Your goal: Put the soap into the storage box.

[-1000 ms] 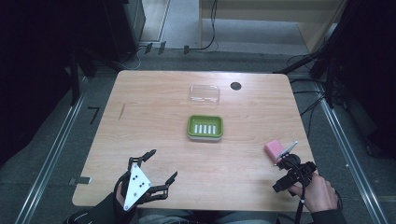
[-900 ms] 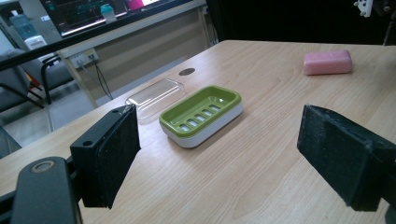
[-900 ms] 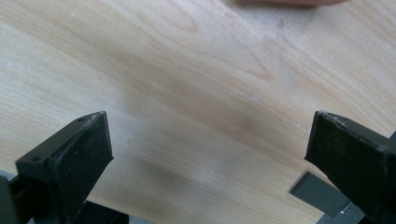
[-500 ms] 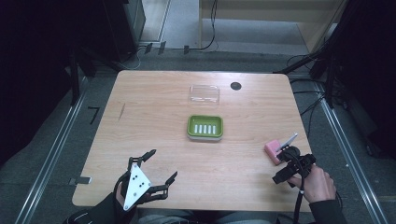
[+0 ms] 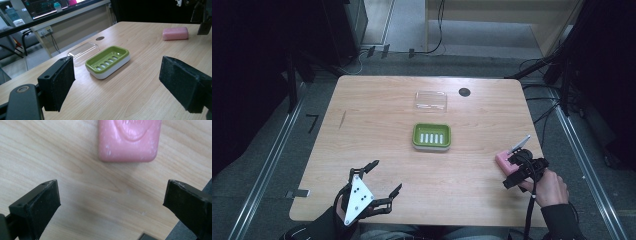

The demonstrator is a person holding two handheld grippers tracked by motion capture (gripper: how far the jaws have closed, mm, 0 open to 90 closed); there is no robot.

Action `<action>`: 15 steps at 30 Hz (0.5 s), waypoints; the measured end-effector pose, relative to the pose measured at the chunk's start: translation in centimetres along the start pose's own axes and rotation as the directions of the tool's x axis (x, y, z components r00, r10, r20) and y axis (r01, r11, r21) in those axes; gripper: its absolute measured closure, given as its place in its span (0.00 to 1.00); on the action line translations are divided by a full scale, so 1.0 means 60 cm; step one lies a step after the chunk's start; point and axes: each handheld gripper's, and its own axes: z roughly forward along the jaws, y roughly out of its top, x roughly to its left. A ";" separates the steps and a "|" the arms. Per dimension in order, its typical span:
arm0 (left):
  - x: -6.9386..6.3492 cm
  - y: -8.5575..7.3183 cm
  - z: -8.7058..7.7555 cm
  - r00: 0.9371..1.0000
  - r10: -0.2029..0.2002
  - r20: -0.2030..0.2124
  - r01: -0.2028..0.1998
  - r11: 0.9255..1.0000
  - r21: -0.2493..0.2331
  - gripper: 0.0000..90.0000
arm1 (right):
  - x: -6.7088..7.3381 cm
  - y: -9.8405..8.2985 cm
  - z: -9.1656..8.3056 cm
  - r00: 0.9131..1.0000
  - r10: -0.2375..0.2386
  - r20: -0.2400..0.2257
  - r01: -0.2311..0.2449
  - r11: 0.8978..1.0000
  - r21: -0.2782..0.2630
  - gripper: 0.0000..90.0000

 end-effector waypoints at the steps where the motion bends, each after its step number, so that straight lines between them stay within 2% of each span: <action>1: 0.000 0.000 0.000 1.000 0.000 0.000 0.000 1.000 0.000 0.15 | -0.001 0.004 0.000 1.000 0.002 0.000 -0.002 1.000 -0.001 0.01; 14: 0.000 0.000 0.000 1.000 0.000 0.001 0.000 1.000 0.000 0.15 | -0.016 0.027 0.007 1.000 0.023 -0.013 -0.023 1.000 0.001 0.01; 15: 0.000 0.000 0.000 1.000 0.001 0.001 -0.001 1.000 0.001 0.15 | -0.018 0.029 0.008 1.000 0.012 -0.014 -0.012 1.000 0.001 0.02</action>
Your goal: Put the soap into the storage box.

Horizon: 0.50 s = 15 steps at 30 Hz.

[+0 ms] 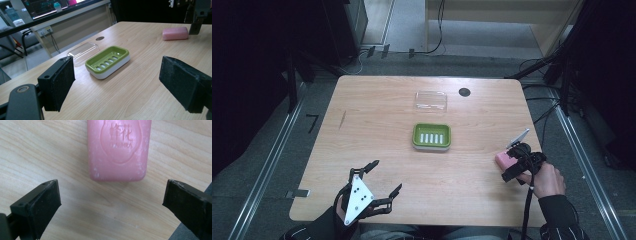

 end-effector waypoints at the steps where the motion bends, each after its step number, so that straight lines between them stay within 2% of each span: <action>1: 0.000 0.000 0.000 1.000 0.000 0.000 0.000 1.000 0.000 0.15 | 0.000 0.002 0.001 1.000 0.005 -0.002 -0.005 1.000 0.002 0.02; 5: 0.000 0.000 0.000 1.000 0.000 0.001 0.000 1.000 0.000 0.15 | -0.002 0.011 0.005 1.000 -0.002 -0.005 0.002 1.000 0.006 0.02; 9: 0.000 0.000 0.000 1.000 -0.004 0.000 0.004 1.000 -0.003 0.15 | -0.005 0.018 0.008 1.000 0.014 -0.017 -0.014 1.000 0.012 0.02; 15: 0.000 0.000 0.001 1.000 -0.002 0.002 0.002 1.000 -0.001 0.15 | -0.010 0.028 0.016 1.000 0.013 -0.025 -0.012 1.000 0.028 0.00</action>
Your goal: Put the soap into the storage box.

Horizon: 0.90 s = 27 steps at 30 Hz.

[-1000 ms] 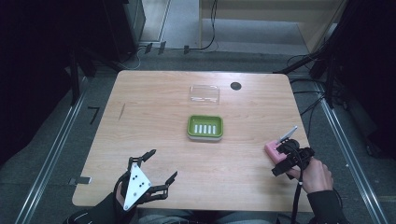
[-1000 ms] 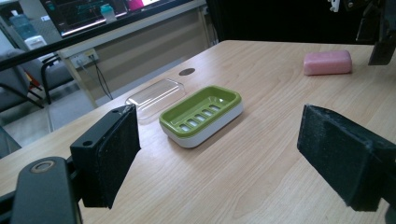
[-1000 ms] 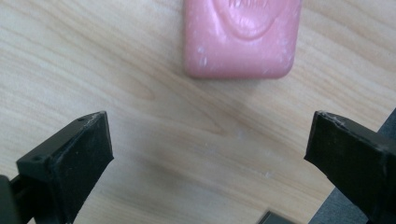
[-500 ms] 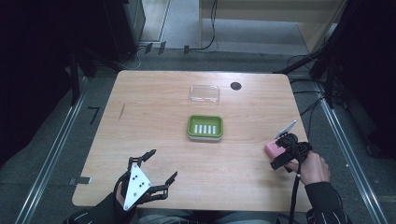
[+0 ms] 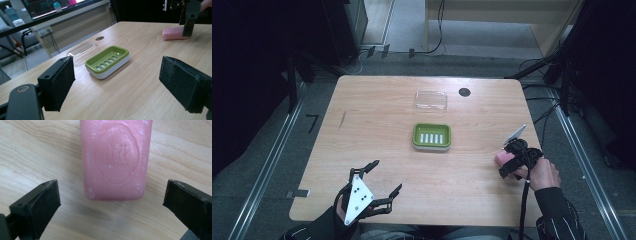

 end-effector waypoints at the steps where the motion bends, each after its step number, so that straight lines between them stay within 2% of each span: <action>1: 0.000 0.000 0.000 1.000 0.002 0.002 -0.002 1.000 -0.001 0.15 | 0.000 0.002 0.001 1.000 0.003 -0.001 -0.003 1.000 0.001 0.00; 18: 0.001 0.000 -0.001 1.000 0.001 0.000 -0.001 1.000 -0.001 0.15 | -0.011 0.036 0.020 1.000 0.003 -0.011 -0.003 1.000 0.025 0.00; 22: 0.001 0.000 -0.001 1.000 -0.001 0.000 0.001 1.000 -0.001 0.15 | -0.013 0.039 0.020 1.000 0.008 -0.018 -0.008 1.000 0.005 0.07; 24: 0.001 0.000 -0.001 1.000 -0.002 0.000 0.002 1.000 -0.003 0.15 | -0.013 0.040 0.019 0.999 -0.006 -0.037 0.006 1.000 -0.006 0.17; 27: 0.001 0.000 -0.001 1.000 -0.004 0.000 0.004 1.000 -0.004 0.15 | -0.013 0.039 0.017 0.999 -0.010 -0.038 0.009 1.000 -0.018 0.19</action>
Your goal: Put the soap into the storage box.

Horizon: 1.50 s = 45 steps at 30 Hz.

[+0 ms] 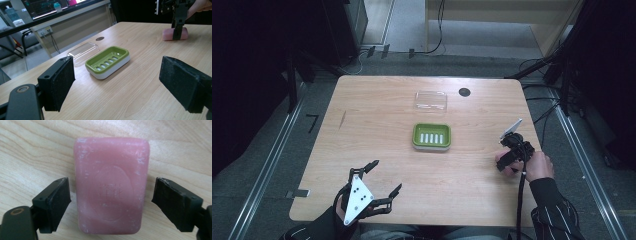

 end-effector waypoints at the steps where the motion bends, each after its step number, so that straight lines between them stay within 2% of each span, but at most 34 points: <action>1: 0.000 0.000 0.000 1.000 0.000 0.000 0.000 1.000 0.000 0.15 | 0.000 0.000 -0.001 1.000 -0.001 0.002 0.001 1.000 -0.006 0.21; 8: 0.000 0.000 0.000 1.000 0.000 -0.001 0.000 1.000 0.000 0.15 | 0.001 0.001 -0.001 1.000 -0.021 -0.009 0.021 1.000 -0.018 0.31; 10: 0.000 0.000 0.000 1.000 -0.001 -0.001 0.001 1.000 0.000 0.15 | 0.002 0.002 -0.001 1.000 -0.017 -0.016 0.017 1.000 -0.019 0.31; 12: 0.000 0.000 0.000 1.000 0.000 0.000 0.000 1.000 0.000 0.15 | 0.003 0.002 0.000 1.000 -0.017 -0.013 0.016 1.000 -0.014 0.32; 14: 0.000 0.000 0.000 1.000 0.000 0.000 0.000 1.000 0.000 0.15 | 0.003 0.002 0.001 1.000 -0.016 -0.010 0.015 1.000 -0.015 0.38; 18: 0.000 0.000 0.000 1.000 -0.001 -0.001 0.001 1.000 0.000 0.15 | 0.003 0.003 0.000 1.000 -0.020 -0.008 0.020 1.000 -0.011 0.40; 40: 0.000 0.000 0.000 1.000 0.000 0.000 0.000 1.000 0.000 0.15 | 0.002 0.002 0.001 0.999 -0.037 -0.005 0.037 0.999 0.013 0.43; 45: 0.000 0.000 0.000 1.000 0.000 0.000 0.000 1.000 -0.001 0.15 | 0.000 0.001 -0.006 0.999 -0.045 -0.003 0.045 0.999 -0.001 0.43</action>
